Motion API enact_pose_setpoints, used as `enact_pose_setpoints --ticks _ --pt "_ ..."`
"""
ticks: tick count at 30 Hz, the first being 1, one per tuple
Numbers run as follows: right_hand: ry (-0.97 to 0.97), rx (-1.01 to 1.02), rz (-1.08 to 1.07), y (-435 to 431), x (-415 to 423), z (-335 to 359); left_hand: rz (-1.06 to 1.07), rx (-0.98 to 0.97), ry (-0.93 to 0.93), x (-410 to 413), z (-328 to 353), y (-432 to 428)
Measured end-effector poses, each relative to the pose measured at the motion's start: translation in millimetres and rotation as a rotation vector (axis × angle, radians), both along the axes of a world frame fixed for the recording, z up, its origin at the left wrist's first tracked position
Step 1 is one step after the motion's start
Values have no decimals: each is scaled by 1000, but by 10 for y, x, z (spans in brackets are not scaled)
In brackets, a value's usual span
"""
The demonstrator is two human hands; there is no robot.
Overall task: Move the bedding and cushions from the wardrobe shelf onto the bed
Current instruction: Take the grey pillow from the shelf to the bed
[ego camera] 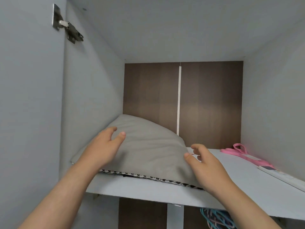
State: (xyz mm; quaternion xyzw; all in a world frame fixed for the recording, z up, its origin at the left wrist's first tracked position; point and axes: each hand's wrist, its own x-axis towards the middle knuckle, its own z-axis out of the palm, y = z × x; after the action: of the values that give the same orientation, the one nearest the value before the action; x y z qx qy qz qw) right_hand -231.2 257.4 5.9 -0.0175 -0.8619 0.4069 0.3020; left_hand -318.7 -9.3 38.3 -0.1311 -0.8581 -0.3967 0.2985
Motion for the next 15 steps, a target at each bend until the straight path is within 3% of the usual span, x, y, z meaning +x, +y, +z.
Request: enact_pose_setpoints --ticks 8,11,15 --pt "-96 118 -63 -52 -970 292 136 -128 -77 -986 340 33" --pt "-229 150 -73 -33 -1255 397 136 -187 -229 -1236 369 85" --pt "-376 158 -109 100 -1664 527 311 -348 -389 -1564 336 133"
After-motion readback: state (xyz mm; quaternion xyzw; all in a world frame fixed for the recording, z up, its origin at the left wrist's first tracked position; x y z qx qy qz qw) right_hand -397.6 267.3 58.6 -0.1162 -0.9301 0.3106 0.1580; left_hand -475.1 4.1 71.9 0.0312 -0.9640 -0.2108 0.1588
